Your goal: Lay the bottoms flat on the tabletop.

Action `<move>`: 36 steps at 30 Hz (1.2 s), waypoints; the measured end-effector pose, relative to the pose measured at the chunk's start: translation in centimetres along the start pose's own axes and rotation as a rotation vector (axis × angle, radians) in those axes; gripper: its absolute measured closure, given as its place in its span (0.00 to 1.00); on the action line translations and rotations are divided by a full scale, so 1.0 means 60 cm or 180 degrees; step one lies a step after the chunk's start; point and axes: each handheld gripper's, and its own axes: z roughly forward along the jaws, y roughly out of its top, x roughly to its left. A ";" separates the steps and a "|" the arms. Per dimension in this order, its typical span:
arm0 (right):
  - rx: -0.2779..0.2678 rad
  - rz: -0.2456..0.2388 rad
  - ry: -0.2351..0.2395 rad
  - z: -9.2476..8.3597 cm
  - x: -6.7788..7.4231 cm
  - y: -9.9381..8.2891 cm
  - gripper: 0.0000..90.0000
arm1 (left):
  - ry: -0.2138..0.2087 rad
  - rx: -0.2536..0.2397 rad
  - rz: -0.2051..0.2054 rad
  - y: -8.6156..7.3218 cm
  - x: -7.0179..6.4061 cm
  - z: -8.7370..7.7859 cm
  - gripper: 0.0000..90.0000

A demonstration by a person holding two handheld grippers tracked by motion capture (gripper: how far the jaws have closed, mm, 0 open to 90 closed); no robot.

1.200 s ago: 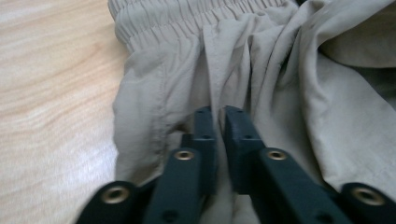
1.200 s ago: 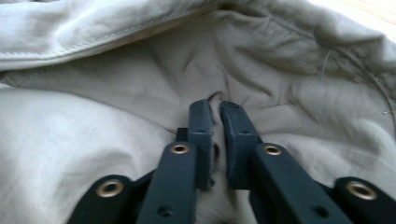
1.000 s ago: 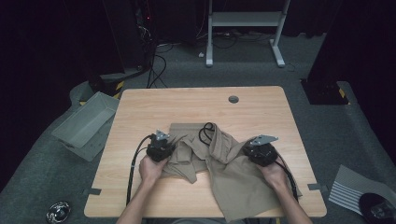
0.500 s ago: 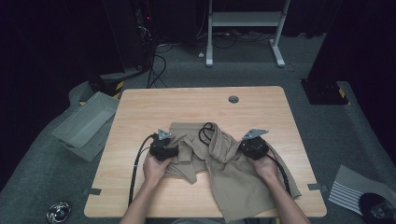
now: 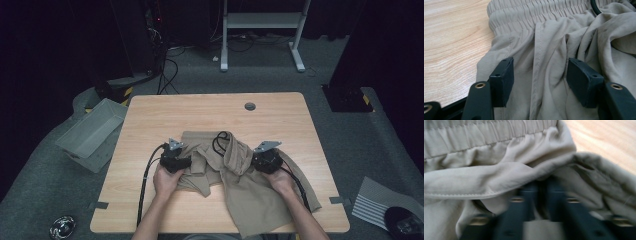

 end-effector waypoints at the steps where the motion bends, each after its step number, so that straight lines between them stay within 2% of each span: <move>1: -0.0008 -0.0012 -0.0036 -0.003 0.000 0.002 0.99 | 0.0000 0.0001 0.0001 0.000 0.000 0.000 0.43; 5: -0.0096 -0.0020 -0.0213 -0.020 -0.008 0.006 0.99 | 0.0002 -0.0002 -0.0001 0.000 0.000 0.000 0.43; 8: -0.0195 0.0126 -0.0350 -0.035 -0.027 0.012 0.99 | 0.0001 -0.0001 0.0002 0.000 0.000 0.000 0.43; 12: -0.0171 0.0460 -0.0468 -0.030 -0.066 0.005 0.99 | 0.0001 0.0000 0.0002 0.000 0.000 0.000 0.43; 14: -0.0076 0.0669 -0.0469 -0.014 -0.085 -0.008 0.99 | -0.0002 0.0000 0.0004 0.000 0.000 0.000 0.43; 16: -0.0064 0.0931 -0.0431 -0.001 -0.101 -0.020 0.98 | -0.0001 0.0000 0.0004 0.000 0.000 0.000 0.43; 17: -0.0092 0.1054 -0.0394 0.001 -0.107 -0.024 0.95 | -0.0001 0.0000 0.0003 0.000 0.000 0.000 0.43; 18: -0.0106 0.1108 -0.0410 0.001 -0.108 -0.025 0.89 | 0.0000 0.0000 0.0003 0.000 0.000 0.000 0.43; 19: -0.0104 0.1084 -0.0457 -0.002 -0.104 -0.024 0.83 | 0.0001 0.0000 0.0002 0.000 0.000 0.000 0.43; 22: -0.0198 0.0875 -0.0535 -0.026 -0.080 -0.026 0.69 | 0.0005 0.0001 0.0002 0.000 0.000 0.000 0.42; 25: -0.0248 0.0687 -0.0604 -0.050 -0.059 -0.036 0.64 | 0.0013 0.0001 0.0002 0.000 -0.001 0.000 0.42; 27: -0.0292 0.0632 -0.0610 -0.068 -0.045 -0.047 0.63 | 0.0018 0.0002 0.0001 0.000 -0.001 0.000 0.42; 30: -0.0337 0.0515 -0.0568 -0.091 -0.022 -0.061 0.63 | 0.0022 0.0003 -0.0001 0.000 -0.001 0.000 0.41; 32: -0.0396 0.0480 -0.0462 -0.100 -0.004 -0.065 0.62 | 0.0023 0.0004 0.0000 0.000 -0.001 0.000 0.41; 34: -0.0382 0.0392 -0.0386 -0.098 0.012 -0.063 0.62 | 0.0023 0.0007 0.0000 0.000 -0.001 0.000 0.41; 36: -0.0367 0.0369 -0.0298 -0.087 0.018 -0.055 0.61 | 0.0025 0.0005 -0.0001 0.000 -0.001 0.000 0.41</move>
